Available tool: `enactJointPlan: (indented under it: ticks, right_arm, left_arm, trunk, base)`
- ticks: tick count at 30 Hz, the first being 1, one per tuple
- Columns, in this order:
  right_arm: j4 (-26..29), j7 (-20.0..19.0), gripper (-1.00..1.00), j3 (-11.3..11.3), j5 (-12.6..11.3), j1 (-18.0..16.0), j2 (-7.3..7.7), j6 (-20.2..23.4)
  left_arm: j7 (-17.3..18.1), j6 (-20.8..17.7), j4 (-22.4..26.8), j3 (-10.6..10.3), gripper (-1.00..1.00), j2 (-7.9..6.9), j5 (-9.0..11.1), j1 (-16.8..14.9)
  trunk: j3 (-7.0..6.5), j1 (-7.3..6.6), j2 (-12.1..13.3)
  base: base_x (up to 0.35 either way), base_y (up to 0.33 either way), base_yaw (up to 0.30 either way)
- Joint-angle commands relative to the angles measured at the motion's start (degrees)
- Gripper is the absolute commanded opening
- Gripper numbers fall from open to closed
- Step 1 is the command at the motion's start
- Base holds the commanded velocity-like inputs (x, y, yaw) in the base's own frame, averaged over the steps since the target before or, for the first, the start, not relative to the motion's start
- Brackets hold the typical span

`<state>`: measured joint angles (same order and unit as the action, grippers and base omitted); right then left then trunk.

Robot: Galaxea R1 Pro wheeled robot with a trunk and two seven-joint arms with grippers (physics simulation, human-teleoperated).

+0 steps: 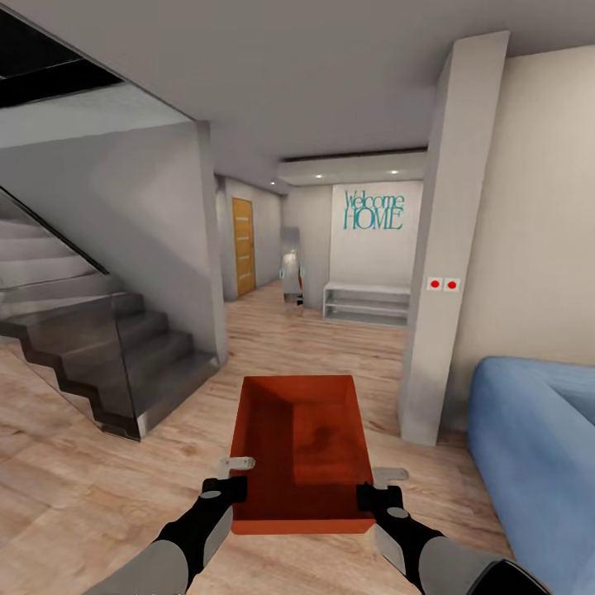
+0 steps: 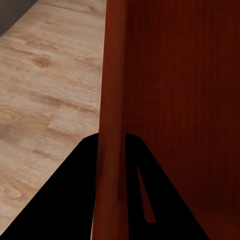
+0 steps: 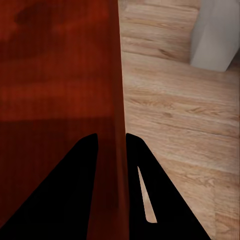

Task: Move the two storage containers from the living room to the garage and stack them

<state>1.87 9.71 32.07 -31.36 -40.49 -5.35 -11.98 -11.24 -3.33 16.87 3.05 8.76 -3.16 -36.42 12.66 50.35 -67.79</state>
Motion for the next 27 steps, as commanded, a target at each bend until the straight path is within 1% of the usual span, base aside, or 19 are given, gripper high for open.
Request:
enactJointPlan:
  ticks: [1,27]
  right_arm:
    - [0.2,-0.4,-1.00,-0.9,0.4,0.0,0.08,-0.8]
    - [0.2,-0.5,-1.00,-0.9,0.3,0.0,0.08,-0.8]
  left_arm:
    - [0.1,-0.4,0.0,2.9,-1.00,-0.93,3.0,-0.1]
    - [0.1,-0.3,0.0,2.9,-1.00,-0.94,3.0,-0.1]
  trunk:
    - [0.07,0.04,0.0]
    - [0.07,0.04,0.0]
  base:
    - [0.322,0.000,0.000]
    - [0.322,0.000,0.000]
